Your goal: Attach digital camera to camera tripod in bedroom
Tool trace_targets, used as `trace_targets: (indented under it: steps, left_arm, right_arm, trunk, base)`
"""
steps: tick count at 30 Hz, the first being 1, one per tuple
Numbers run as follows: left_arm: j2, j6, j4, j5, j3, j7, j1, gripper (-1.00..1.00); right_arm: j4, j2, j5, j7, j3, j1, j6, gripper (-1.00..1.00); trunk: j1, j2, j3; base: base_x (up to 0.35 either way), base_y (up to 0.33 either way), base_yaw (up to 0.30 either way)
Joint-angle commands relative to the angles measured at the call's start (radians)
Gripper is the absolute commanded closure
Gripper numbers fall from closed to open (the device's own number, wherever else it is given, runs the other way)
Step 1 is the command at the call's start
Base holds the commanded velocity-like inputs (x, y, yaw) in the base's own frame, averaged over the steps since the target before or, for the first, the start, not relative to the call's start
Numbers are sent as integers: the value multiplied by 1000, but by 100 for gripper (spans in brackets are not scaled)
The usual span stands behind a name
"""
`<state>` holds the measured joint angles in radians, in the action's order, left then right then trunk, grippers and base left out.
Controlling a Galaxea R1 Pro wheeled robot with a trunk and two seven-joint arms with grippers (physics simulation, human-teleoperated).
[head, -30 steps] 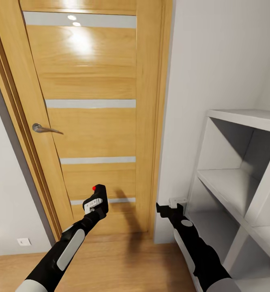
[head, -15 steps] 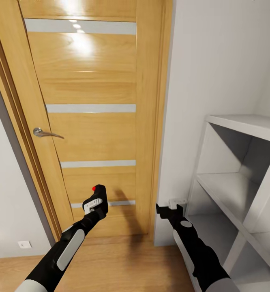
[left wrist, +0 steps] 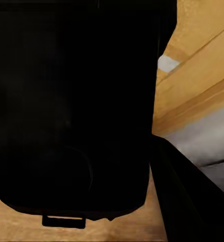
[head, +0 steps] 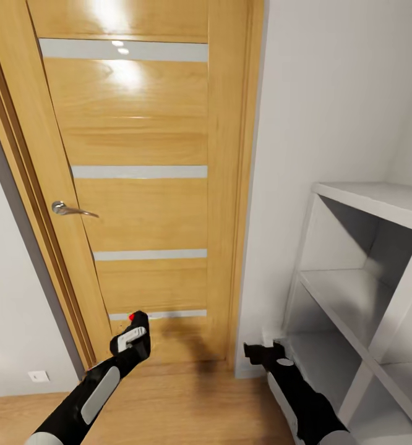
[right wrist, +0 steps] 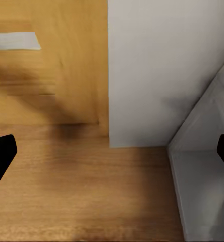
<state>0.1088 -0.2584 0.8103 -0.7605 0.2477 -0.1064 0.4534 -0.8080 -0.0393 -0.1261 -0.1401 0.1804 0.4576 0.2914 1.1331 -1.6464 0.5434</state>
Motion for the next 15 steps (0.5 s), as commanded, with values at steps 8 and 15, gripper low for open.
trace_targets:
  steps: [8, 15]
  left_arm:
    - [12, 0, -443, -14, 4, -10, 1, 100]
    - [-67, 181, -775, -15, 3, -2, -4, 100]
  right_arm:
    - [354, 3, -11, -4, -2, 1, -21, -100]
    - [784, 16, 28, -2, 10, -8, -336, -100]
  trunk:
    - [-31, 56, -24]
    - [-58, 105, -46]
  base:
    - [0, 0, 0]
    - [0, 0, 0]
